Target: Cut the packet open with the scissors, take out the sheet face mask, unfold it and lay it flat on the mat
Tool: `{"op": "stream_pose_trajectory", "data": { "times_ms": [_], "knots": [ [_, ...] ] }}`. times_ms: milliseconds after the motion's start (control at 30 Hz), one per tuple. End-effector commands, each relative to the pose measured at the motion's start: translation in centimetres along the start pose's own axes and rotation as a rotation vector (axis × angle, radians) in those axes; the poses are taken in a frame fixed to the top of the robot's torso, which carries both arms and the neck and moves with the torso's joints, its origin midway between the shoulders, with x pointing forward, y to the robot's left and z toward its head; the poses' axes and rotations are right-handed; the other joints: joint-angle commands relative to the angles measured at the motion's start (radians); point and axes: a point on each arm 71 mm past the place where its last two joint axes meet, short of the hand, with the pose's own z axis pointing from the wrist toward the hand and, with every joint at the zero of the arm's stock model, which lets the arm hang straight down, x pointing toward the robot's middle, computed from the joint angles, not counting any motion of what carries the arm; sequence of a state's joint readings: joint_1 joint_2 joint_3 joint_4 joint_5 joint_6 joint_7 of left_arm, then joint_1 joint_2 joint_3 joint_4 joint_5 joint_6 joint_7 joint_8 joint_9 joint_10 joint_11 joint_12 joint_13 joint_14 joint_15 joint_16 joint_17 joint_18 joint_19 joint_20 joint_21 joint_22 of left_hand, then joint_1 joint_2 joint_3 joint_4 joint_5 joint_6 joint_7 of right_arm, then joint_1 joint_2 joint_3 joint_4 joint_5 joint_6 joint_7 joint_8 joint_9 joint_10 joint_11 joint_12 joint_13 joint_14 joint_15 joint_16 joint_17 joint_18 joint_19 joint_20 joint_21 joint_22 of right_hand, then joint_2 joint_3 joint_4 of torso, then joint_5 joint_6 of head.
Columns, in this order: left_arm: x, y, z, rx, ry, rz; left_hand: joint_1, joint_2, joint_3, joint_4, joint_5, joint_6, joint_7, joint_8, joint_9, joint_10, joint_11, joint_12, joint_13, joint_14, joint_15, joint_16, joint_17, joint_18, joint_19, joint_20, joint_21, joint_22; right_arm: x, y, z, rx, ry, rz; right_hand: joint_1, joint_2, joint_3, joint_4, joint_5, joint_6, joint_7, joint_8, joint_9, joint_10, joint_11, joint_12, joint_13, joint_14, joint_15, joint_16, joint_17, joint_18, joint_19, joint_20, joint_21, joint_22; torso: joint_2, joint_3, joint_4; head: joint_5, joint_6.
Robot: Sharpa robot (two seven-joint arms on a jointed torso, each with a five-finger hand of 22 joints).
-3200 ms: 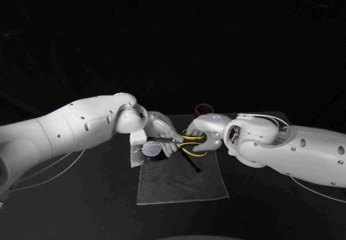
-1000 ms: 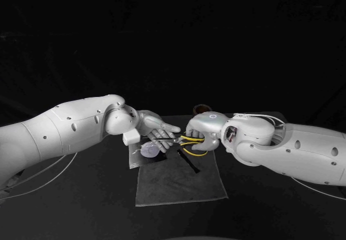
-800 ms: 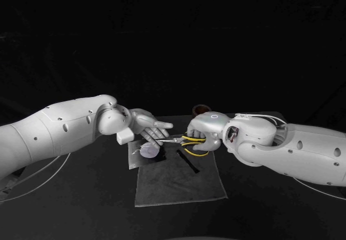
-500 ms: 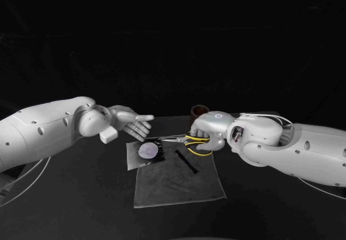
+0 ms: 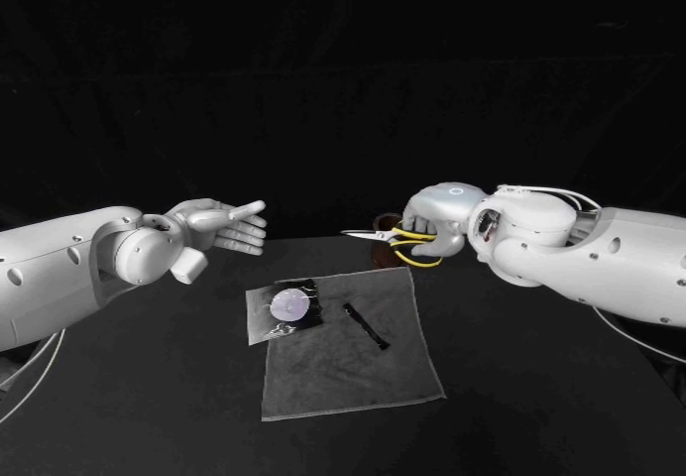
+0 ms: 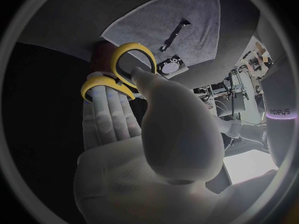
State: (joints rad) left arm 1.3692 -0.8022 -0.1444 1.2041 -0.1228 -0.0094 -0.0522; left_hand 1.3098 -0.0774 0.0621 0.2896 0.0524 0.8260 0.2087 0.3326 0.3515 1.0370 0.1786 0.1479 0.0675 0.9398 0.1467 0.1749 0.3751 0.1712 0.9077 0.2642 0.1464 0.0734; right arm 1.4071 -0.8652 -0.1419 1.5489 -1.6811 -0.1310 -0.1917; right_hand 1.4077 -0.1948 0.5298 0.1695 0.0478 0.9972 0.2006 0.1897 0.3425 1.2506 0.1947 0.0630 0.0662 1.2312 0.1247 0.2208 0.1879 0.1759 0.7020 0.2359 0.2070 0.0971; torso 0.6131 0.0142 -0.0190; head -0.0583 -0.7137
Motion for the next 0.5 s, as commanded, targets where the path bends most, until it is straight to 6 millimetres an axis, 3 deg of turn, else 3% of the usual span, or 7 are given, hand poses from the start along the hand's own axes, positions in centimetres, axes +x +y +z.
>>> {"op": "stream_pose_trajectory", "data": {
  "times_ms": [33, 167, 500],
  "knots": [
    [-0.1, -0.8, -0.3, 0.114, -0.057, -0.072, 0.008, 0.011, -0.006, -0.002, -0.002, 0.007, 0.02, 0.007, -0.001, 0.007, -0.003, 0.008, 0.0, 0.004, -0.002, 0.007, -0.002, 0.013, 0.009, 0.002, 0.007, 0.001, -0.7, -0.8, 0.7, -0.006, -0.031, -0.019, -0.081, 0.088, 0.233, -0.18, 0.002, 0.072, -0.055, 0.1, 0.046, 0.116, -0.111, 0.002, 0.001, 0.056, -0.061, -0.001, 0.001, 0.014, 0.008, 0.001, 0.005, 0.001, 0.002, 0.0005, -0.0007, -0.001, 0.004],
    [0.2, -0.8, -0.6, 0.128, -0.055, -0.086, 0.011, 0.013, -0.006, -0.002, -0.002, 0.008, 0.02, 0.007, -0.001, 0.007, -0.003, 0.008, 0.0, 0.004, -0.002, 0.008, -0.002, 0.013, 0.009, 0.002, 0.007, 0.001, -1.2, -1.8, 1.6, 0.012, -0.037, -0.033, -0.083, 0.088, 0.234, -0.182, 0.002, 0.071, -0.055, 0.1, 0.048, 0.113, -0.11, 0.0, 0.0, 0.053, -0.06, -0.004, 0.002, 0.013, 0.011, 0.001, 0.006, 0.001, 0.001, 0.0018, 0.0013, -0.001, 0.005],
    [0.9, -0.8, -0.9, 0.141, -0.042, -0.097, 0.013, 0.014, -0.006, -0.001, -0.002, 0.008, 0.02, 0.007, -0.001, 0.008, -0.003, 0.009, 0.0, 0.004, -0.003, 0.008, -0.003, 0.013, 0.009, 0.002, 0.007, 0.001, -1.7, -3.1, 4.6, 0.016, -0.04, -0.053, -0.086, 0.091, 0.236, -0.186, 0.002, 0.062, -0.053, 0.099, 0.053, 0.102, -0.107, -0.003, -0.002, 0.04, -0.057, -0.012, 0.006, 0.013, 0.015, 0.001, 0.005, 0.001, 0.0, 0.0013, -0.0008, -0.004, 0.014]
  ]
}}
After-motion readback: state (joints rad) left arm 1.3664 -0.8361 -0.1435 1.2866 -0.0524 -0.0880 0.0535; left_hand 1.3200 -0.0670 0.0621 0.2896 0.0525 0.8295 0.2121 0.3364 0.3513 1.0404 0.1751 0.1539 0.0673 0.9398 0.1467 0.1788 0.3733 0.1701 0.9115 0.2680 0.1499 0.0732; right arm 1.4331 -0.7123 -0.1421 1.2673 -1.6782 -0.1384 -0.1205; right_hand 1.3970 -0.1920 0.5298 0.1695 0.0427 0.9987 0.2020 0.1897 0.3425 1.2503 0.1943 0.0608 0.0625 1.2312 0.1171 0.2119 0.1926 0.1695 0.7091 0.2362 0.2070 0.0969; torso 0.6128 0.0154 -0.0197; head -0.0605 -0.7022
